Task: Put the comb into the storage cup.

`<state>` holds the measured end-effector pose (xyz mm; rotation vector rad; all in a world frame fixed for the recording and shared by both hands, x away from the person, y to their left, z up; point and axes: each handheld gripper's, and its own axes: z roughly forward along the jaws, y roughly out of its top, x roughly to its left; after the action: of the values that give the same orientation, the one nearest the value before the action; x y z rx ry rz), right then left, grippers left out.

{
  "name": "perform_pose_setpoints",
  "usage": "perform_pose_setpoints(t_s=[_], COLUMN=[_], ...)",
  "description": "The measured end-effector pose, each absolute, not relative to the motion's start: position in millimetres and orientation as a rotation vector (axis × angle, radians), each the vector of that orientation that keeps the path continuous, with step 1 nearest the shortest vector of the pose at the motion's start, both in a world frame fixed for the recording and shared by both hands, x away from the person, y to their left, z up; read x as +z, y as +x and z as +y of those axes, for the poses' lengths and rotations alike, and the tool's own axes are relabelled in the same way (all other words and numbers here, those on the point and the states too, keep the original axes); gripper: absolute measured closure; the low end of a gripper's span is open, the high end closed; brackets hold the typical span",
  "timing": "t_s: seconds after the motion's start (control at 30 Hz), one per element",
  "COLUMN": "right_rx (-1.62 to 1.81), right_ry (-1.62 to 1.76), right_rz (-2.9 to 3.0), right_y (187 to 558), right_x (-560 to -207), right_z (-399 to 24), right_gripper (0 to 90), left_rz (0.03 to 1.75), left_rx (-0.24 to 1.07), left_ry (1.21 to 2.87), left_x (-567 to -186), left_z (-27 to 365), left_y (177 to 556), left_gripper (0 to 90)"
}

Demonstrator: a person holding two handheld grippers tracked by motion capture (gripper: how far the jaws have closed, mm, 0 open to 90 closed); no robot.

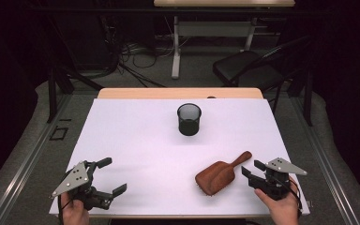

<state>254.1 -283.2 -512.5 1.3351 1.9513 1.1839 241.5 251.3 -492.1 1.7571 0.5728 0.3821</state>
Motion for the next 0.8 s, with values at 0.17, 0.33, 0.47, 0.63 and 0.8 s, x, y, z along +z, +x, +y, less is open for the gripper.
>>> perform_pose_setpoints(t_s=[0.17,0.33,0.47,0.63,0.8], right_rx=[1.144,1.119,1.089,1.06,1.025], right_ry=[1.367,1.38,1.393,1.403,1.409], right_rz=[1.952,1.94,1.951,1.954,1.977], right_y=[267,283,294,309,320], right_x=[-507,-506,-506,-509,-513], right_z=[-283,-283,-282,-283,-279], right_gripper=[47.2,49.4,53.1,63.8,74.1], left_rz=[0.571,0.568,0.573,0.576,0.573], left_rx=[0.38,0.384,0.382,0.384,0.381], left_ry=[1.755,1.76,1.765,1.764,1.763], left_x=[-492,-492,-493,-493,-494], left_z=[251,251,252,252,251], left_y=[241,242,242,242,242], left_gripper=[0.2,0.2,0.2,0.2,0.2])
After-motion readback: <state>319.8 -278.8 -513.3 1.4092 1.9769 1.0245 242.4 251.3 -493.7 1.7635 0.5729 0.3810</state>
